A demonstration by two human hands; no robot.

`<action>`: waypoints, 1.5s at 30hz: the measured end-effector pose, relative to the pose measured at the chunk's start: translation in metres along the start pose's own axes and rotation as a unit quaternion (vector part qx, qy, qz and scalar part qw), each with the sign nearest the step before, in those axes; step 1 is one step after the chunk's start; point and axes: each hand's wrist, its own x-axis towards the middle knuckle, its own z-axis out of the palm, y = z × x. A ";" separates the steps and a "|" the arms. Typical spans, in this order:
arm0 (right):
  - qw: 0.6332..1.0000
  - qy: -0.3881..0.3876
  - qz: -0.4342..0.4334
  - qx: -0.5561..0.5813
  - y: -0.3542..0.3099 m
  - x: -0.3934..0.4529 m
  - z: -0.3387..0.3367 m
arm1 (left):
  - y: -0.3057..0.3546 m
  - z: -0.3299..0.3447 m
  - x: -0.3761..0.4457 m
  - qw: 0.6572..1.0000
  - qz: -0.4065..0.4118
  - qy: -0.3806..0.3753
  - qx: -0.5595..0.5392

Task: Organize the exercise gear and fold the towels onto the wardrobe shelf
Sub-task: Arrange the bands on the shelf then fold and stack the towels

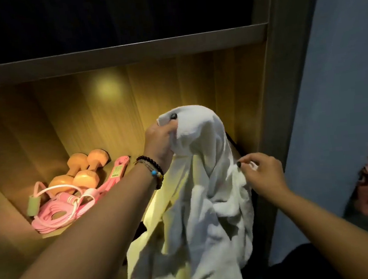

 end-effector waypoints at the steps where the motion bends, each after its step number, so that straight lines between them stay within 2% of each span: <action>1: 1.000 0.009 -0.017 0.012 -0.007 0.001 -0.004 | 0.001 0.010 -0.003 1.000 0.009 -0.017 0.012; 4: 0.996 0.008 -0.089 0.028 -0.026 0.004 -0.013 | -0.002 0.025 -0.011 0.998 0.017 -0.058 0.016; 6: 0.988 -0.050 -0.144 -0.012 -0.030 0.010 -0.022 | -0.005 0.012 -0.010 0.997 0.023 -0.064 0.028; 8: 0.975 -0.129 -0.153 -0.096 -0.027 0.017 -0.035 | -0.008 -0.018 -0.004 0.996 0.027 -0.049 0.066; 10: 0.965 -0.157 -0.117 -0.173 -0.022 0.024 -0.047 | -0.012 -0.054 0.000 0.994 -0.006 0.012 0.111; 12: 0.969 -0.142 -0.055 -0.193 -0.018 0.028 -0.056 | -0.016 -0.087 -0.001 0.976 -0.042 0.119 0.175; 14: 0.980 -0.125 0.013 -0.157 -0.019 0.028 -0.061 | -0.021 -0.111 -0.003 0.944 -0.023 0.191 0.269; 17: 0.986 -0.140 0.086 -0.033 -0.035 0.020 -0.058 | -0.019 -0.114 -0.014 0.919 0.030 0.194 0.342; 19: 0.974 -0.198 0.094 0.049 -0.057 0.007 -0.057 | -0.011 -0.103 -0.026 0.932 0.039 0.183 0.310; 21: 0.945 -0.300 0.069 0.108 -0.076 -0.010 -0.058 | -0.005 -0.092 -0.041 0.955 0.050 0.156 0.246; 23: 0.912 -0.396 0.013 0.109 -0.088 -0.026 -0.055 | -0.004 -0.084 -0.051 0.974 0.053 0.128 0.177; 24: 0.906 -0.415 -0.030 0.073 -0.089 -0.031 -0.051 | -0.006 -0.081 -0.054 0.980 0.051 0.118 0.155; 28: 0.908 -0.327 -0.229 -0.130 -0.089 -0.035 -0.029 | -0.021 -0.072 -0.062 0.979 0.037 0.070 0.187; 32: 0.916 -0.262 -0.280 -0.117 -0.078 -0.037 -0.017 | -0.040 -0.073 -0.069 0.983 -0.009 0.067 0.173; 35: 0.934 -0.221 -0.275 -0.048 -0.079 -0.041 -0.010 | -0.052 -0.071 -0.078 0.985 -0.006 0.062 0.164; 38: 0.940 -0.245 -0.230 0.060 -0.091 -0.050 -0.003 | -0.055 -0.060 -0.092 0.989 0.005 0.049 0.139; 40: 0.939 -0.258 -0.187 0.128 -0.095 -0.058 0.002 | -0.059 -0.056 -0.101 0.995 -0.017 0.019 0.100; 45: 0.945 -0.227 -0.156 0.173 -0.094 -0.068 0.016 | -0.066 -0.052 -0.119 0.998 -0.058 -0.030 0.020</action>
